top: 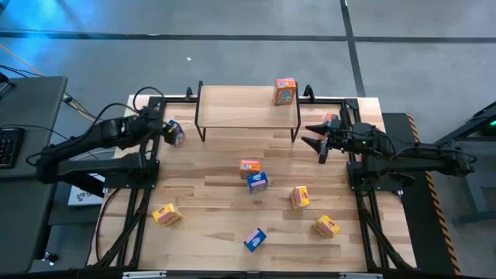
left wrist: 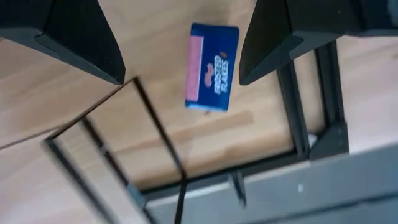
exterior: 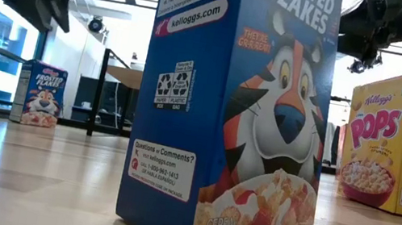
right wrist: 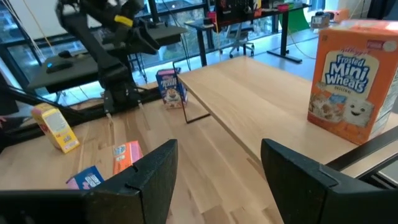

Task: Stack cereal on shelf
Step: Put the top blue cereal box on the shelf

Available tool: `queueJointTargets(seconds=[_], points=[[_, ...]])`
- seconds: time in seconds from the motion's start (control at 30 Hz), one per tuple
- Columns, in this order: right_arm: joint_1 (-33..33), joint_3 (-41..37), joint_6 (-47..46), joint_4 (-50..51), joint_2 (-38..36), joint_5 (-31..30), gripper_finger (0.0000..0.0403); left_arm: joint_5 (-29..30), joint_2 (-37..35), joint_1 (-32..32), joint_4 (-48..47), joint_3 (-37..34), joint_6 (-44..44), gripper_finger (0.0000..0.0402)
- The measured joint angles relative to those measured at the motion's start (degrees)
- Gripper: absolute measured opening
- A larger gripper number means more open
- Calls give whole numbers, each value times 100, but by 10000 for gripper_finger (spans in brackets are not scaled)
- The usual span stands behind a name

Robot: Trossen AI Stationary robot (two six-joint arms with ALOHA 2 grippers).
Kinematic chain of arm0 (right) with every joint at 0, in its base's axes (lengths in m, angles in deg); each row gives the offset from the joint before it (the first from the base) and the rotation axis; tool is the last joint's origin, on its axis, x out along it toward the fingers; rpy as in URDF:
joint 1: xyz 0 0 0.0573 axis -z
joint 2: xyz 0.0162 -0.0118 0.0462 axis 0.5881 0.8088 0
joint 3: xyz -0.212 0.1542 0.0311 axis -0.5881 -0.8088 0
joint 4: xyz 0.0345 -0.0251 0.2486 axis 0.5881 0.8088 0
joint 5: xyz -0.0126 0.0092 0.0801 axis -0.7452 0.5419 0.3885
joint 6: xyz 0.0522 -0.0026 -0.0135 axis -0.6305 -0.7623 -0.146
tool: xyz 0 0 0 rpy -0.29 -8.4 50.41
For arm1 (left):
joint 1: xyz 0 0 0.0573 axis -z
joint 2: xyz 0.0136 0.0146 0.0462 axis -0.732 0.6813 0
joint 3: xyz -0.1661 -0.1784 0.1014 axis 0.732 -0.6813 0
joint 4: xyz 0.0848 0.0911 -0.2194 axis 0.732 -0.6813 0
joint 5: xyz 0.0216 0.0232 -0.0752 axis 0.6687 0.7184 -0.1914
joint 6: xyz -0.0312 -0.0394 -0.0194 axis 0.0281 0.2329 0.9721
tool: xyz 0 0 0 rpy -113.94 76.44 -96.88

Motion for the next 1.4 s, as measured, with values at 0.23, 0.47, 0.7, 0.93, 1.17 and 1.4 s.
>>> queueJointTargets(seconds=[0.23, 0.47, 0.7, 0.93, 1.17, 1.4], points=[[0, 0, 0, 1, 248, 0, 224, -766, 457, -853, 9, 0, -423, 307], [0, 0, 3, -19, 315, 0, 224, -986, 611, -1356, 18, 0, -749, 307], [0, 0, 3, -20, 318, 0, 224, -1312, 877, -1670, 19, 0, -872, 307], [0, 0, 3, -20, 318, 0, 224, -1460, 1332, -1738, 61, 0, -1020, 307], [0, 0, 3, -5, 318, 0, 224, -1467, 1785, -1738, 64, 0, -1018, 307], [0, 0, -15, 98, 318, 0, 224, -1465, 2148, -1738, 66, 0, -1018, 307]])
